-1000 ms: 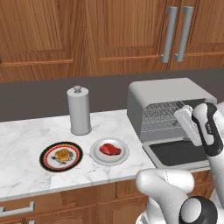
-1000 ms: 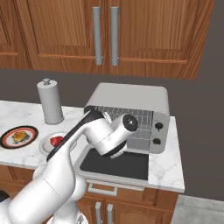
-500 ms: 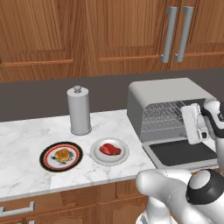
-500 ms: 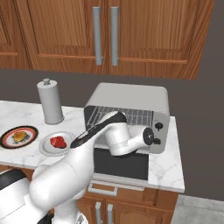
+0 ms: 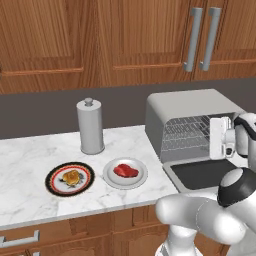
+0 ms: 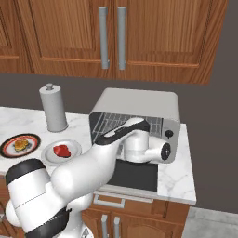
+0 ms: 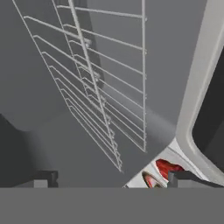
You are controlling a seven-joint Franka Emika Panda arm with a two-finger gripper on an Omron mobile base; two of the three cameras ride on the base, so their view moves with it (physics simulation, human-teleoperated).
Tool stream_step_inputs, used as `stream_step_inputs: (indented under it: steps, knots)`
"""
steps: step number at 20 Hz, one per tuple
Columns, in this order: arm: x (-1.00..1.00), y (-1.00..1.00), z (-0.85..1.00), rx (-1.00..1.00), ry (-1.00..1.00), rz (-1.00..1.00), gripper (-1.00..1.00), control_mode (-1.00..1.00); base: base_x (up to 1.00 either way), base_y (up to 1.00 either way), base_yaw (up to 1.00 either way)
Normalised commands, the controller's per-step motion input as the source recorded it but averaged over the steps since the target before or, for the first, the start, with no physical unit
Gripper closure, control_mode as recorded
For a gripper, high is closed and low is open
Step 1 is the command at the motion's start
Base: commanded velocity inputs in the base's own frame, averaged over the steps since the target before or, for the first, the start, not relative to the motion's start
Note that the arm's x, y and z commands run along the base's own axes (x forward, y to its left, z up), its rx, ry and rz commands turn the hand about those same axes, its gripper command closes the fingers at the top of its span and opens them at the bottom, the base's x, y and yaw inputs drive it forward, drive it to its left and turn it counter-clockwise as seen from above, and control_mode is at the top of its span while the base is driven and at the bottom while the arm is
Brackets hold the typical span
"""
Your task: Open the toaster oven door. Place the bread on the top rack in the toaster oven and place the steak on the bottom rack.
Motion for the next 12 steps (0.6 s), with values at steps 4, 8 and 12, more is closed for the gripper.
stream_step_inputs:
  steps: [4, 8, 12]
  knots:
    - [0.23, 0.0, -0.13, 0.14, 0.0, -0.11, -1.0, -1.0, 0.0, 0.0, 0.0]
    - [0.18, 0.32, -0.23, 0.0, -0.01, -0.06, -1.0, -1.0, 0.0, 0.0, 0.0]
    - [0.11, 0.21, -0.03, -0.01, 0.0, -0.12, -1.0, -1.0, 0.0, 0.0, 0.0]
